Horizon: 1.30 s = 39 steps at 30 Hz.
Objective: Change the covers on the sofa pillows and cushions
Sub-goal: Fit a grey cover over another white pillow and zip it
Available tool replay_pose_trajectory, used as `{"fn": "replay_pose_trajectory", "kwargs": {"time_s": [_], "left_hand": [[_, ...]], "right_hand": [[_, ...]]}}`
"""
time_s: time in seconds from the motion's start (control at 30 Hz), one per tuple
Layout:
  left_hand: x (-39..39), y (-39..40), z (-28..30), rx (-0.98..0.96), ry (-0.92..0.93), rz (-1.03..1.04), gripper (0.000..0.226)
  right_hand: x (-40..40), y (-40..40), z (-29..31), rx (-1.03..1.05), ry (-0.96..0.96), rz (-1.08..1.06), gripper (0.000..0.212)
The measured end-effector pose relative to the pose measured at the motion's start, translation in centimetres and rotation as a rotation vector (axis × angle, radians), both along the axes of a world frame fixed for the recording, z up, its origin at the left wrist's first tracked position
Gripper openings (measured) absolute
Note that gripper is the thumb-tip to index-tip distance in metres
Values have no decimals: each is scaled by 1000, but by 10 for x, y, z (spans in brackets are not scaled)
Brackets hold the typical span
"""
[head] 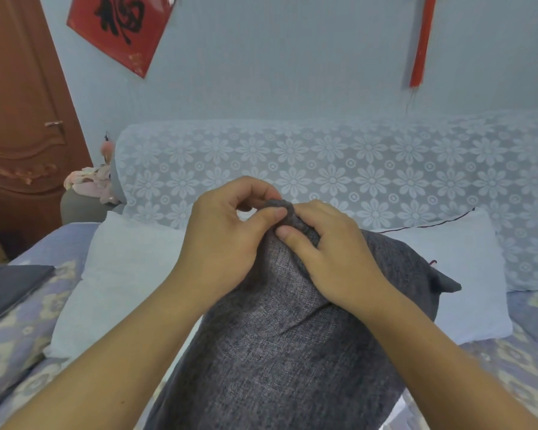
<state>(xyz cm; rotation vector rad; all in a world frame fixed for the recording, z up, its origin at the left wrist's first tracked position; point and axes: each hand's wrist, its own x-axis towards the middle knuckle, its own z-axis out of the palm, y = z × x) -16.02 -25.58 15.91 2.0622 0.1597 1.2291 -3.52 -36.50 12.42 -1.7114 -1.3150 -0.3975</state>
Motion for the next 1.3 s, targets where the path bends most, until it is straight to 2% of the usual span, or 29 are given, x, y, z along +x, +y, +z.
{"fn": "replay_pose_trajectory", "kwargs": {"time_s": [0.13,0.23,0.3,0.37,0.47,0.57,0.67,0.73,0.83,0.87,0.93,1.0,1.03,1.07,1.1,1.13,1.2,1.3], "left_hand": [[2,-2,-3,131,62,172,21],[4,-2,-6,98,40,207,14],[6,-1,-6,-135,17,95,14],[6,-5,-5,-434,-11,-109,14],[7,-9,-5,-617,-100,-285,28],[6,-10,-5,-523,-153,-301,38],[6,-6,-11,-366,-177,-210,38],[5,-1,-14,-179,-164,-82,33],[5,7,-17,269,-121,144,15],[6,8,-19,343,-85,193,14],[6,6,-21,272,-11,192,24],[3,0,-27,11,71,39,26],[2,-3,-32,-130,125,-54,36],[1,-6,-39,-207,179,-117,59],[1,-6,-50,-212,233,-138,79],[2,-5,-61,-186,284,-116,89],[3,0,-76,-186,305,-23,86],[6,13,-78,-205,210,137,47]], "right_hand": [[-3,2,0,-11,-39,-14,29],[-5,3,0,8,-59,-18,22],[-6,4,0,0,-65,-16,25],[-5,4,-1,-3,-67,-13,26],[-5,5,-1,2,-56,0,25],[-5,4,-1,15,-57,14,23],[-4,4,-2,24,-54,24,23],[-3,5,-2,16,-71,15,24],[-5,5,-2,28,-105,-2,23],[-7,5,-1,24,-122,-19,26],[-9,6,0,-3,-157,-63,31],[-9,5,0,-18,-143,-62,31],[-9,4,0,-3,-91,-23,32],[-8,1,2,26,-12,25,34],[-8,-2,3,62,94,78,34],[-7,-7,6,98,212,123,32],[7,-20,4,222,370,72,24],[67,-58,-22,342,407,-462,13]]}}
